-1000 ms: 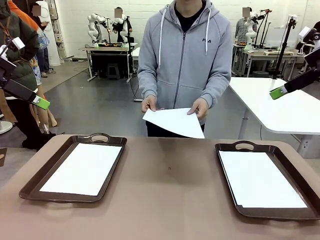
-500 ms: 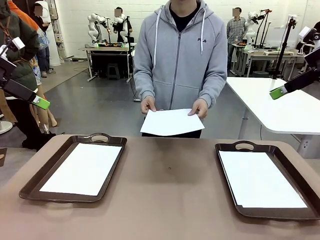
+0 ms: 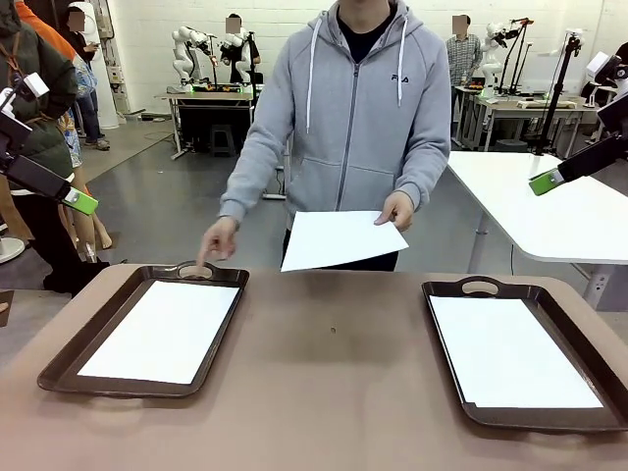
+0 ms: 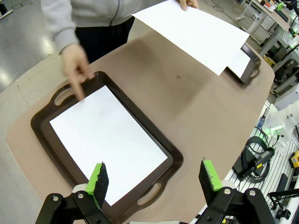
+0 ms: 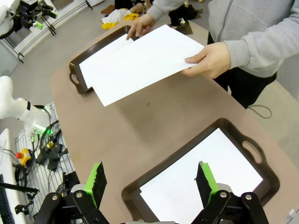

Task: Sort the A4 documents.
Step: Receive the A4 Paper.

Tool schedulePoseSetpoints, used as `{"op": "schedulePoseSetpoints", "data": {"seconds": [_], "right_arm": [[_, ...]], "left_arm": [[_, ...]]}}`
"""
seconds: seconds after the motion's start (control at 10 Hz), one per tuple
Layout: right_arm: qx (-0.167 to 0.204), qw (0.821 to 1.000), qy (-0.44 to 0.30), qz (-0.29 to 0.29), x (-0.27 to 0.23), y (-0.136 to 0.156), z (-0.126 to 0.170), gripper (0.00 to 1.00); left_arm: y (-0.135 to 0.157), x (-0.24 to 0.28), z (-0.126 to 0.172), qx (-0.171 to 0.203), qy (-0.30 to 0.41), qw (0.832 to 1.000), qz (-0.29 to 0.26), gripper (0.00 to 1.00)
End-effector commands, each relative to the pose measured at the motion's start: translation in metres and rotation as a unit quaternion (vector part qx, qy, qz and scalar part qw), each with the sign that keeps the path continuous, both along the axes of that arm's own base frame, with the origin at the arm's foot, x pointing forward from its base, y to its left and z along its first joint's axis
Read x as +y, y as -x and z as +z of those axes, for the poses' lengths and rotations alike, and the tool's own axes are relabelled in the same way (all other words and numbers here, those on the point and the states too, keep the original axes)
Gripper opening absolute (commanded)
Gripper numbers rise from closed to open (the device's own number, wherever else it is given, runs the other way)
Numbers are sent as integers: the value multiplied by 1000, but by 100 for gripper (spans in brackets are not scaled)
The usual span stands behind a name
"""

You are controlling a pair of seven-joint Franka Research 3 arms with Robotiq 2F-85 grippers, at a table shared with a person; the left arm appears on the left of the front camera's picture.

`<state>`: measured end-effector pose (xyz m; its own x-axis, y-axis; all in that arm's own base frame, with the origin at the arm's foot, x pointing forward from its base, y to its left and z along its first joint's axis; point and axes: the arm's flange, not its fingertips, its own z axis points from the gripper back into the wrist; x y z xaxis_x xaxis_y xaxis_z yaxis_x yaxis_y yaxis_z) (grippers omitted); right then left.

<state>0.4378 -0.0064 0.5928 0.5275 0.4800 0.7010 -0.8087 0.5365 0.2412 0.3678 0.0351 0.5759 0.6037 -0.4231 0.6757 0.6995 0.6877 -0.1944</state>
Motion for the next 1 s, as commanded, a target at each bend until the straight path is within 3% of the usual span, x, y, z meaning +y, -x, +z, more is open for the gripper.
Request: {"op": "schedulePoseSetpoints", "data": {"seconds": [0.0, 0.9], "right_arm": [[-3, 1000, -5, 6, 1, 1, 0, 100], [-3, 1000, -5, 6, 1, 1, 0, 100]], "left_arm": [[0, -1, 0, 0, -3, 1000, 2, 100], [0, -1, 0, 0, -3, 1000, 2, 100]]}}
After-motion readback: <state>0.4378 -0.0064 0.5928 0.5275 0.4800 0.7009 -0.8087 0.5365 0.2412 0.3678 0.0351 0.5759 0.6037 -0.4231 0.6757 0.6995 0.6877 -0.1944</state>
